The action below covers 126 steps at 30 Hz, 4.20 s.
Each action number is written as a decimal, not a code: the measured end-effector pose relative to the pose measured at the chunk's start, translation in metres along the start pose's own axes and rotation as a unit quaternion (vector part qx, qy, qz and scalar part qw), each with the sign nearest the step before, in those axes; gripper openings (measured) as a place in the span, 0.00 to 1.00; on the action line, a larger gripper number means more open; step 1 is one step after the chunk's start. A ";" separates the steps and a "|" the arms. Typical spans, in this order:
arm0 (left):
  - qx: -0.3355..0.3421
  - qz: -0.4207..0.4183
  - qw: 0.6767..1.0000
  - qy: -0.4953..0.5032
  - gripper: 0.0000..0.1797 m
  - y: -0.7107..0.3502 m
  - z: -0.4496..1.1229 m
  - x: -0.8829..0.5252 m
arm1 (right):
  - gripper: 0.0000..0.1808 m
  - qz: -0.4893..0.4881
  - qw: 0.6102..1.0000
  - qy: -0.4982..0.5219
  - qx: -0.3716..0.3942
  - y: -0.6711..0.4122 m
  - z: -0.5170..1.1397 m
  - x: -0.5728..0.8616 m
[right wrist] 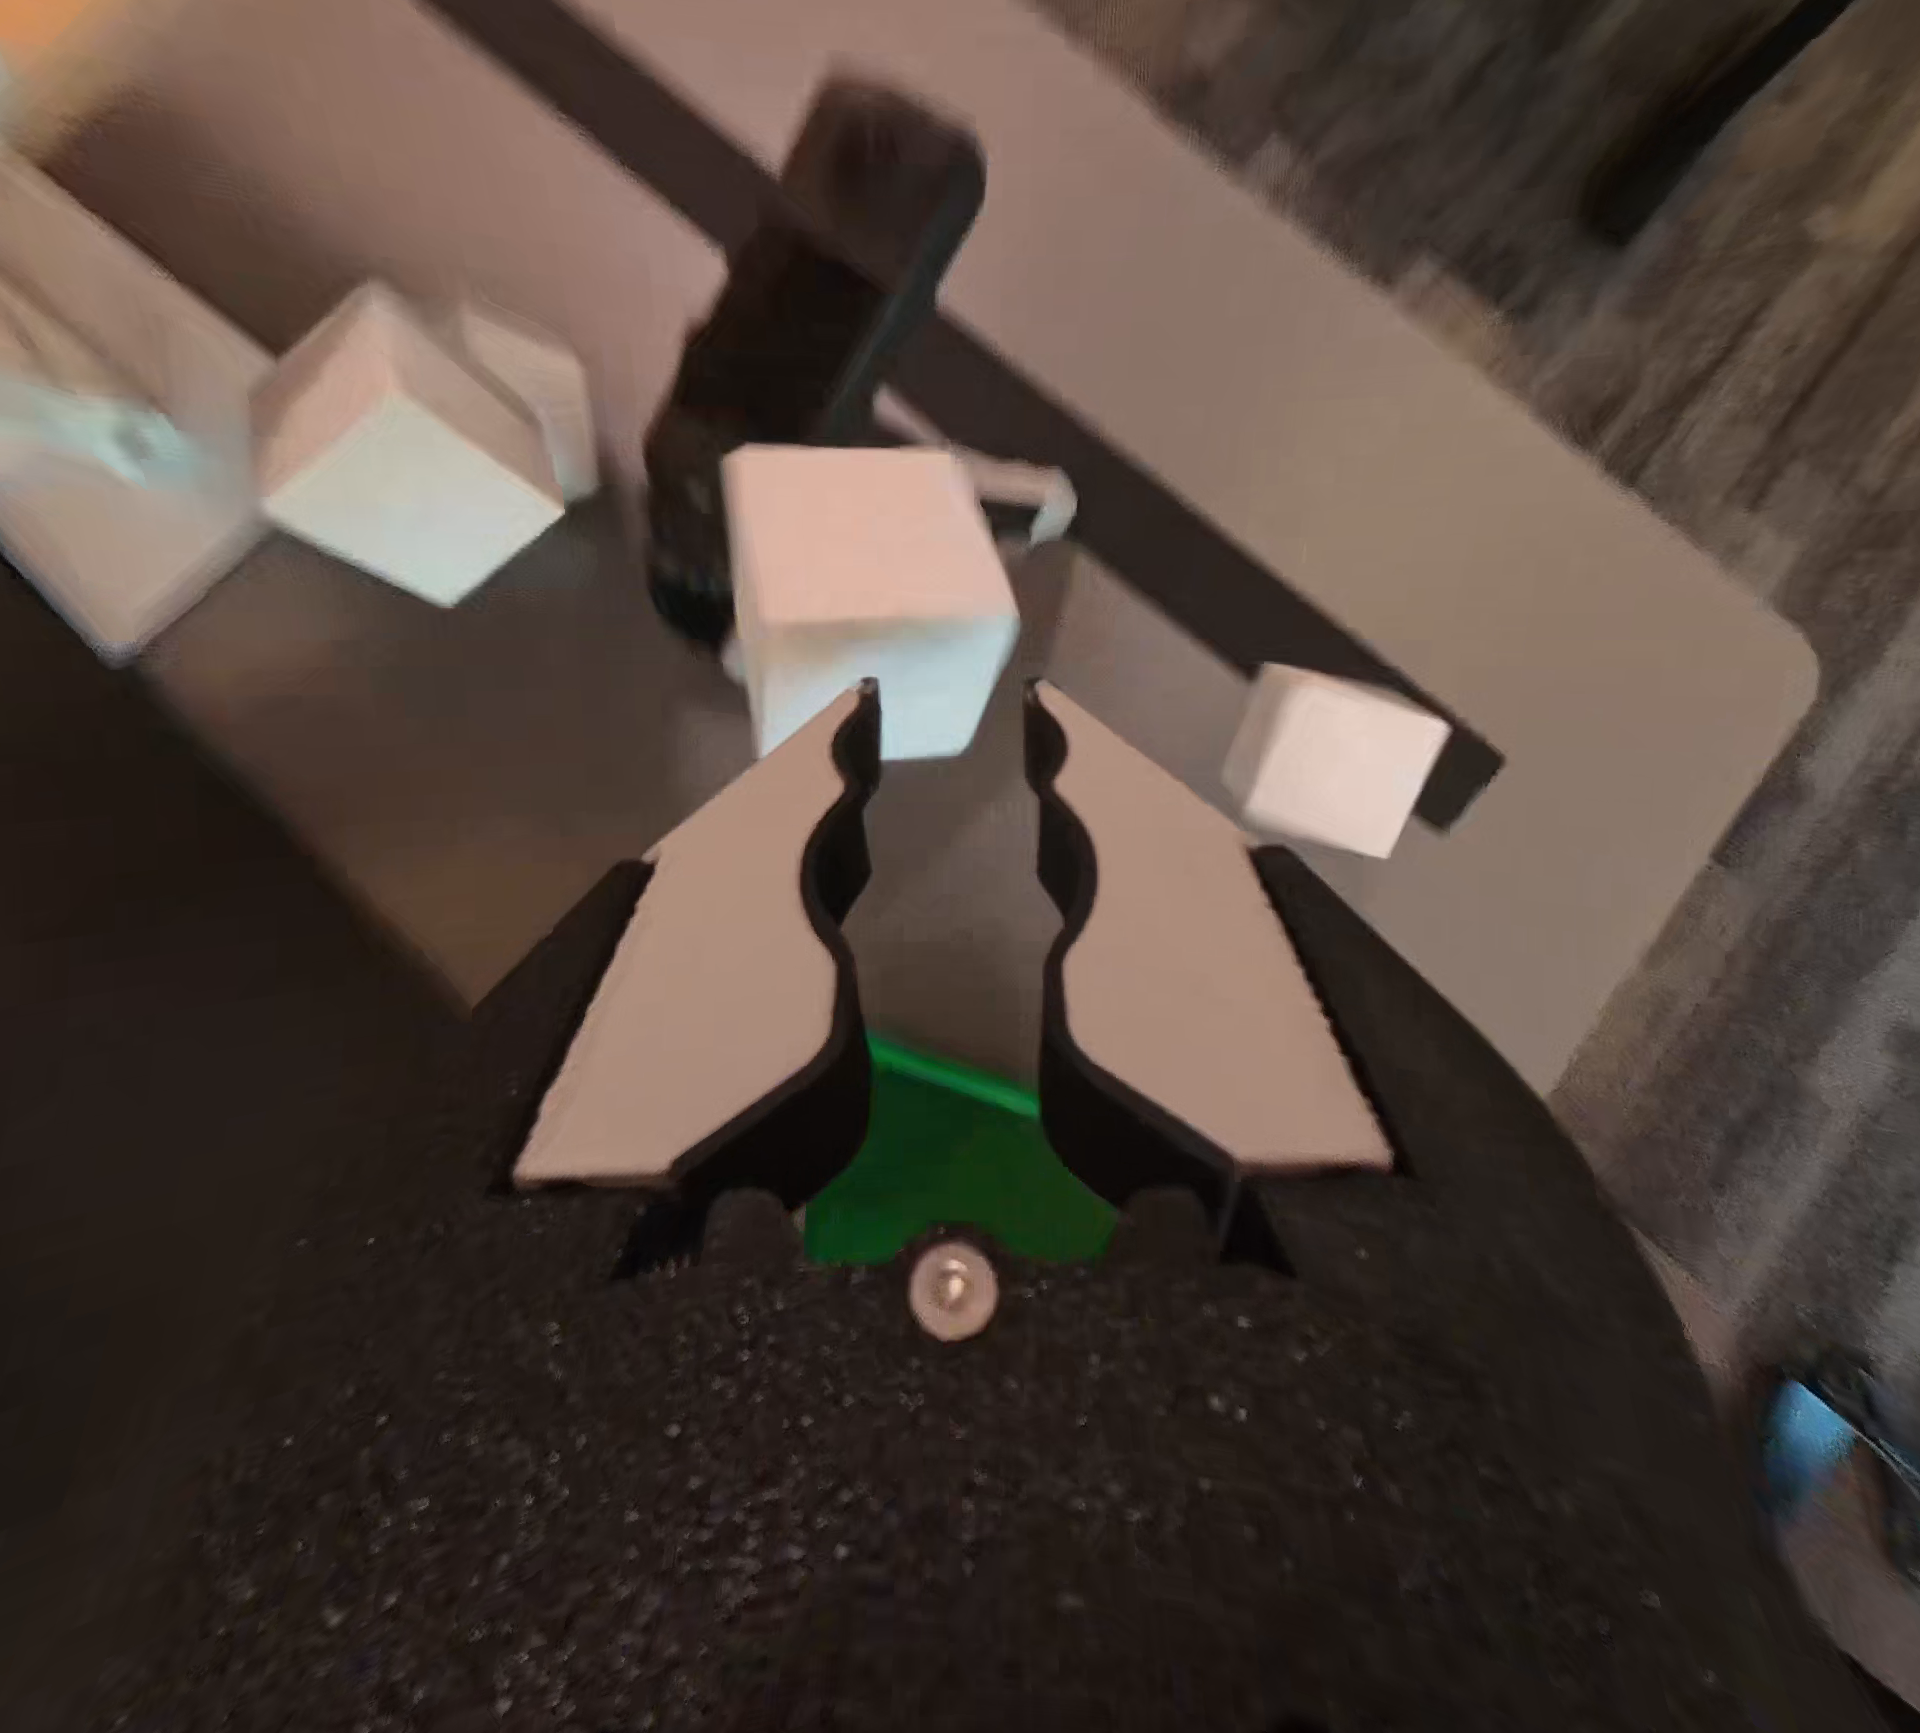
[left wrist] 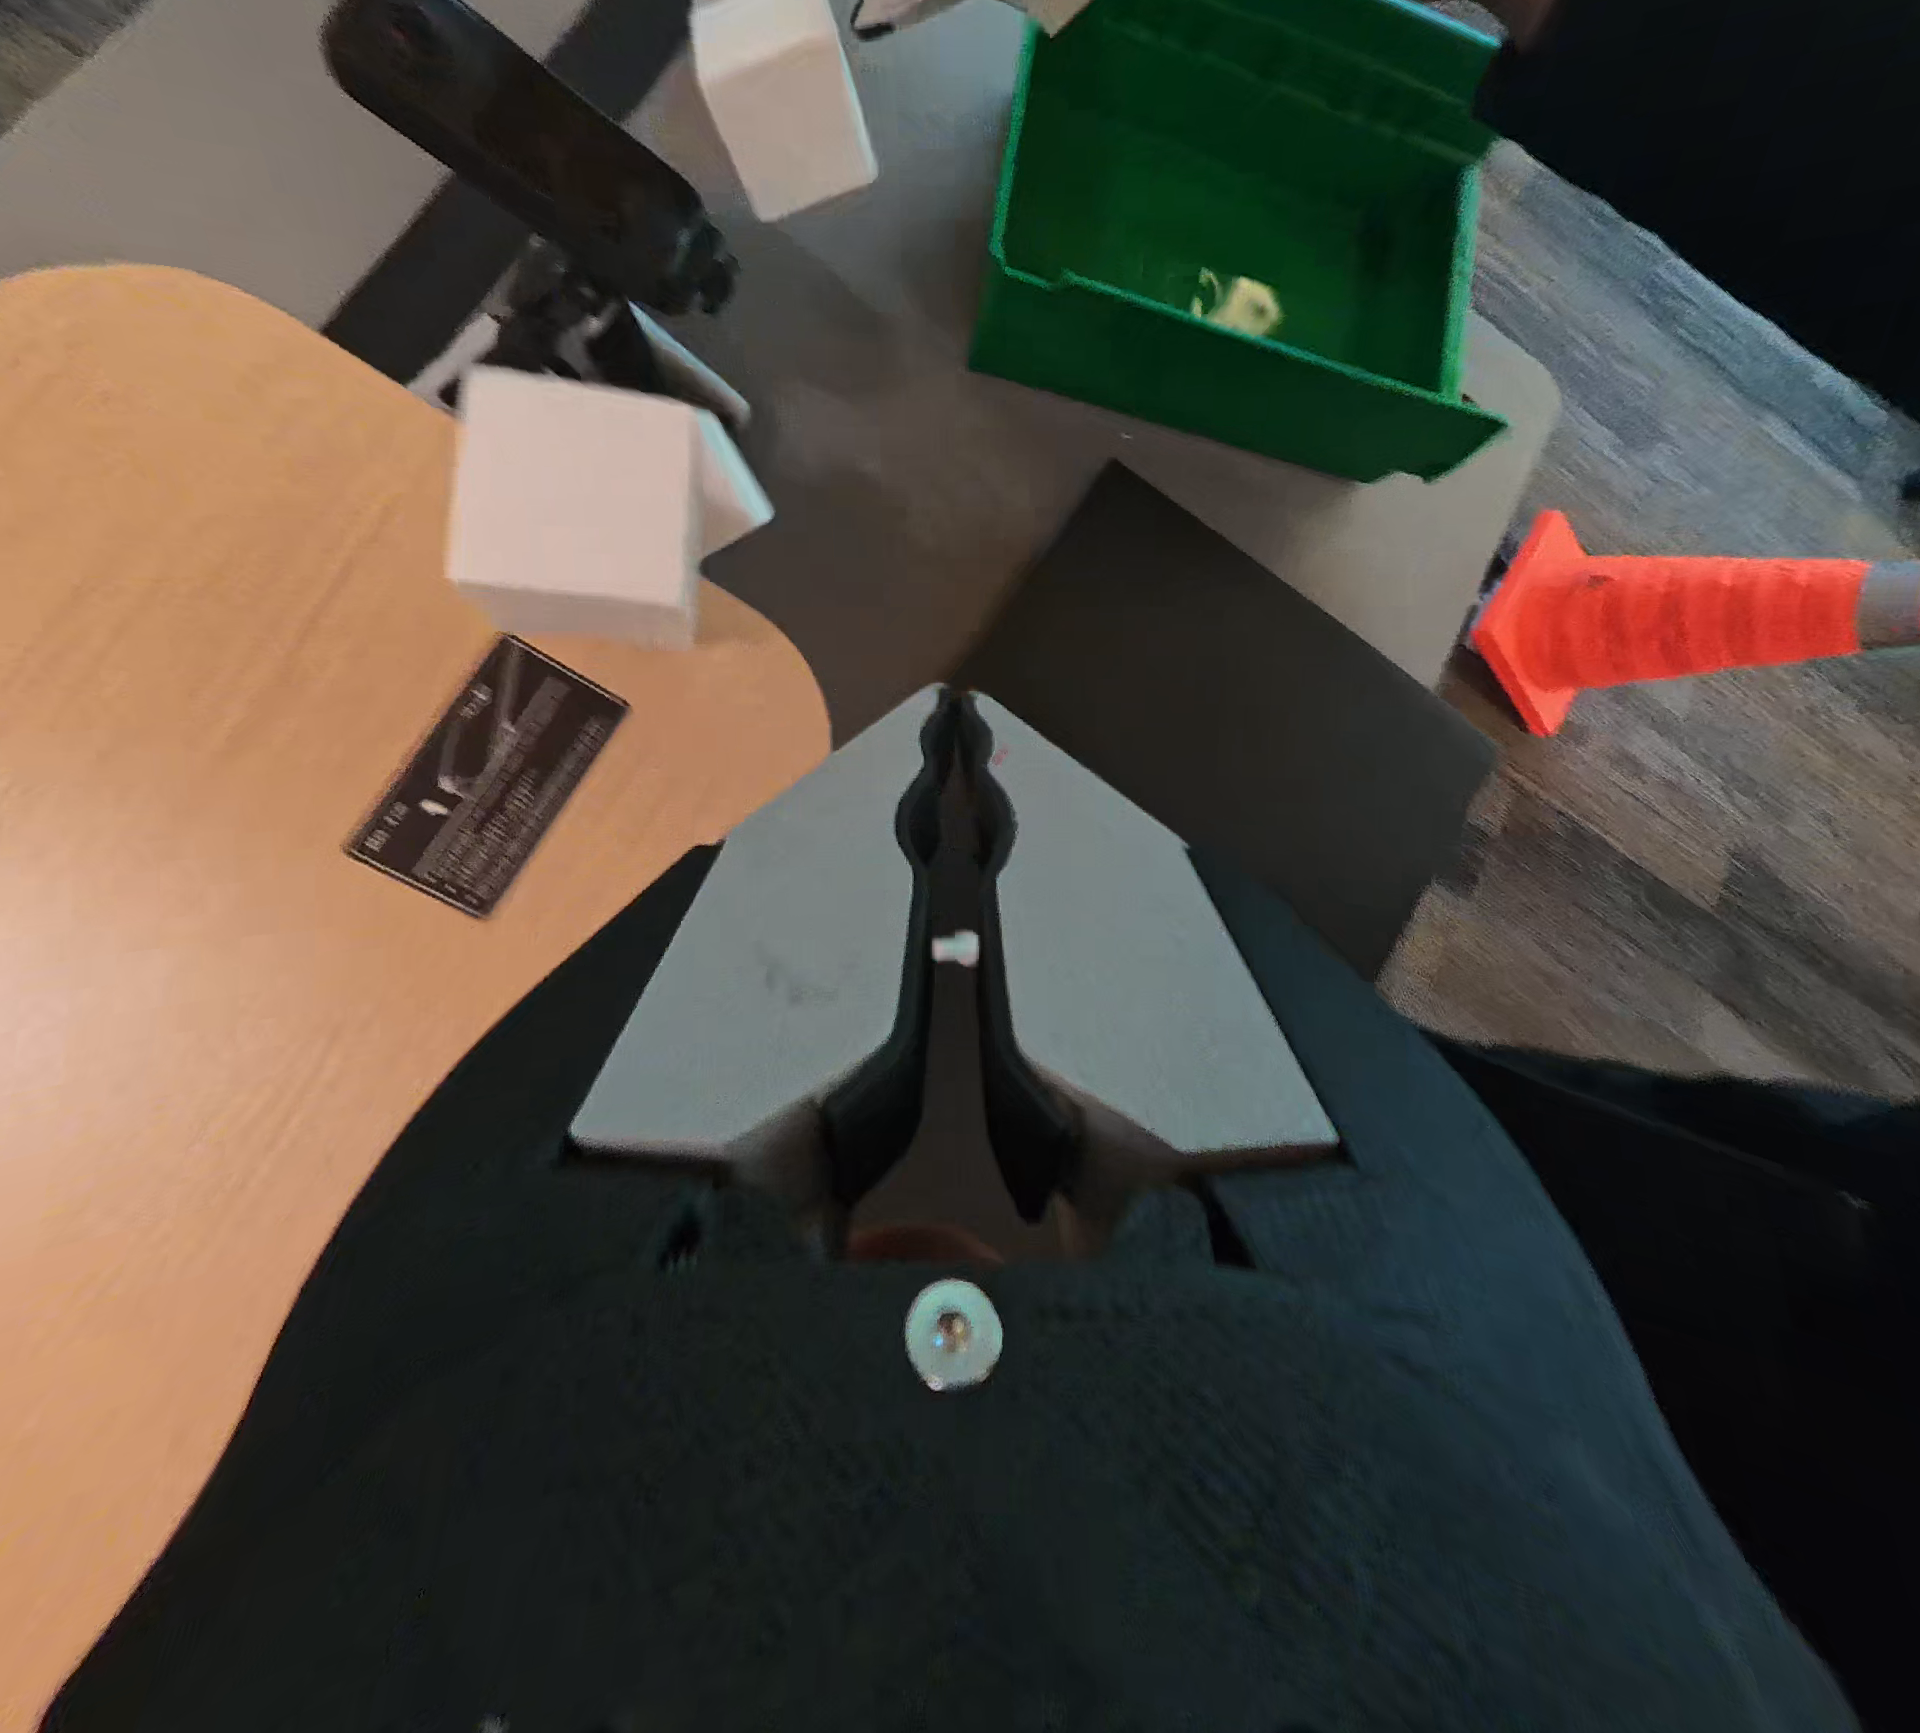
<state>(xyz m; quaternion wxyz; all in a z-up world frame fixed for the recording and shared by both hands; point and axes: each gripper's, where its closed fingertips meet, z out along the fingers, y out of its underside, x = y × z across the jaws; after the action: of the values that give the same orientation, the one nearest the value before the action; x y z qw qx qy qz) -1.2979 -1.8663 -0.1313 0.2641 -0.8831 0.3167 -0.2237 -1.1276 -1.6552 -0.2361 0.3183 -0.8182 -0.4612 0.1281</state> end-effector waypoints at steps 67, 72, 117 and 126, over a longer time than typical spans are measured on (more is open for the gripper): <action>0.046 0.005 0.927 0.371 0.29 0.012 0.304 0.632 | 0.47 0.394 0.914 0.073 0.061 0.684 -0.436 -0.179; -0.014 0.093 0.942 0.322 0.28 -0.017 0.414 0.722 | 0.39 0.326 0.926 0.184 0.038 0.746 -0.529 -0.140; -0.082 -0.190 0.977 -0.043 0.11 0.040 0.893 0.540 | 0.37 0.033 0.973 -0.145 -0.174 1.034 0.224 0.180; -0.083 -0.215 0.972 -0.035 0.10 0.087 0.877 0.531 | 0.32 0.015 0.964 -0.049 -0.263 1.098 0.307 0.169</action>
<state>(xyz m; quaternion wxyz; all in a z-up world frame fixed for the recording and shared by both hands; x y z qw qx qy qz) -0.4711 -1.9984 -0.7301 0.1465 -0.9567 0.1274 -0.2167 -0.4510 -1.7987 -1.1582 0.0674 -0.8724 -0.4817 0.0472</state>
